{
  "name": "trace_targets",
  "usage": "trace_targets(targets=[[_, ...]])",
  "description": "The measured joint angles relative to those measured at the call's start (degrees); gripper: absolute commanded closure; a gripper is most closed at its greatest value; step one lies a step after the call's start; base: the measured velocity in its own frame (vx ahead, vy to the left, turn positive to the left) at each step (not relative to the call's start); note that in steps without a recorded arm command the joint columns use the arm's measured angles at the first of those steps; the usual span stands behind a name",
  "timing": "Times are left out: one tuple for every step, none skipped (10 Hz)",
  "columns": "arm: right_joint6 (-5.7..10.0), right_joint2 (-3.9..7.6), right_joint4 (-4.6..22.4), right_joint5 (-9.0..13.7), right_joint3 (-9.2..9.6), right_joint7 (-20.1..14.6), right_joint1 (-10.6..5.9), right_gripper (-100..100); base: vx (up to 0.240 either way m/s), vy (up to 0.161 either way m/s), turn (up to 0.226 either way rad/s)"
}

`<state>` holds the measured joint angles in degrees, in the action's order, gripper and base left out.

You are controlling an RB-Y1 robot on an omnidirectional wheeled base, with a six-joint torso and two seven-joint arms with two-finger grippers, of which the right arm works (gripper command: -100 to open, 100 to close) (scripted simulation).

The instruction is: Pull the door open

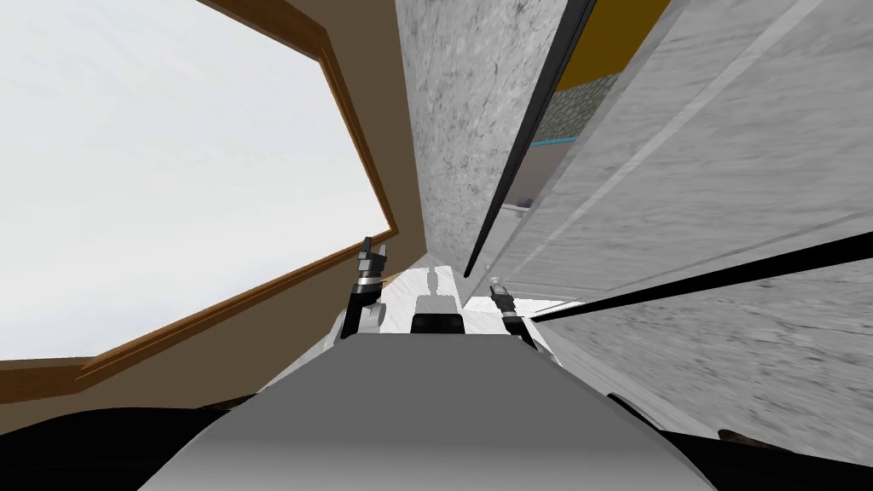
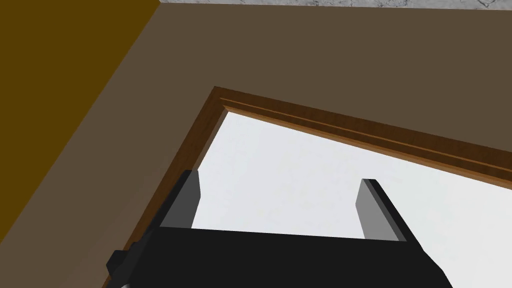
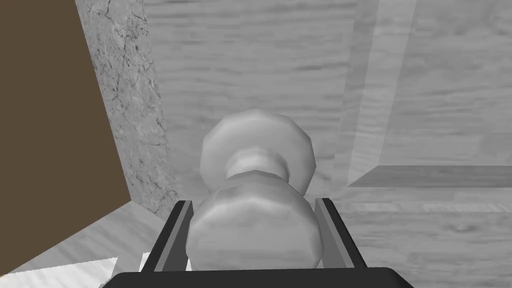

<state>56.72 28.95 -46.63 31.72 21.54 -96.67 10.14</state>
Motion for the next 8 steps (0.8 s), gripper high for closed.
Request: trace_targets(targets=[[0.99,0.66,0.55,-0.32,0.79,-0.91,0.15,100,-0.123,-0.020,0.020],[1.09,0.62,0.74,-0.42,1.04,-1.12,0.35,100,-0.145,-0.042,0.147],[1.71,1.02,1.27,-0.58,1.49,-1.64,0.61,100,-0.214,-0.053,0.141],[2.55,1.40,1.54,-0.72,1.83,-2.19,0.77,100,-0.216,-0.044,0.115],[3.47,1.77,1.88,-0.90,2.21,-2.70,0.89,100,-0.211,-0.064,0.137],[4.33,2.15,2.09,-1.10,2.68,-3.18,1.23,100,-0.180,-0.075,0.167],[5.31,2.60,2.36,-1.35,3.26,-3.77,1.78,100,-0.201,-0.093,0.153],[6.58,2.87,3.16,-1.68,3.95,-4.51,1.97,100,-0.211,-0.071,0.132]])
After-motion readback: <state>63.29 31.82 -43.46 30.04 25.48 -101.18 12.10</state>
